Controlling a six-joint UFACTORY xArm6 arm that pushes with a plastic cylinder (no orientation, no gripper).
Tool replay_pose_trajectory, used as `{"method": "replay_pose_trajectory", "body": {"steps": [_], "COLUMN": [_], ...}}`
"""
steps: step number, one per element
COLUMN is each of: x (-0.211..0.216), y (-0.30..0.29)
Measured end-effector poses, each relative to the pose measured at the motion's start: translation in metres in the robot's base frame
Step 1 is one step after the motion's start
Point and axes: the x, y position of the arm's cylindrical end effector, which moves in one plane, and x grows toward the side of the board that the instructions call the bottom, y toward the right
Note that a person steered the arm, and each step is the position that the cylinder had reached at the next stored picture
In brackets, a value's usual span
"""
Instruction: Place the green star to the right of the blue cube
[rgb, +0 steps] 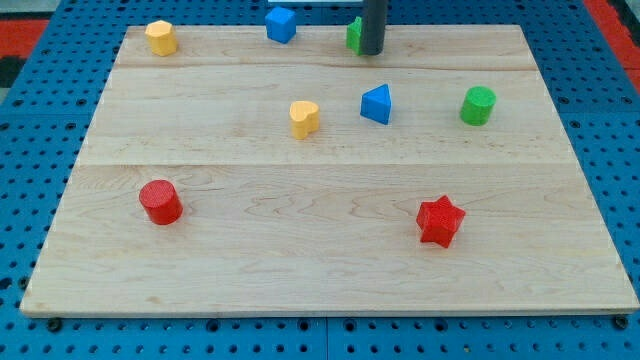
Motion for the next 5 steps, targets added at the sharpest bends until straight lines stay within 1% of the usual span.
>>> {"method": "replay_pose_trajectory", "body": {"steps": [1,2,3,4,5], "x": [-0.018,-0.021,-0.035,-0.034,0.008], "y": [0.000,0.074,0.064,0.009,-0.033]}}
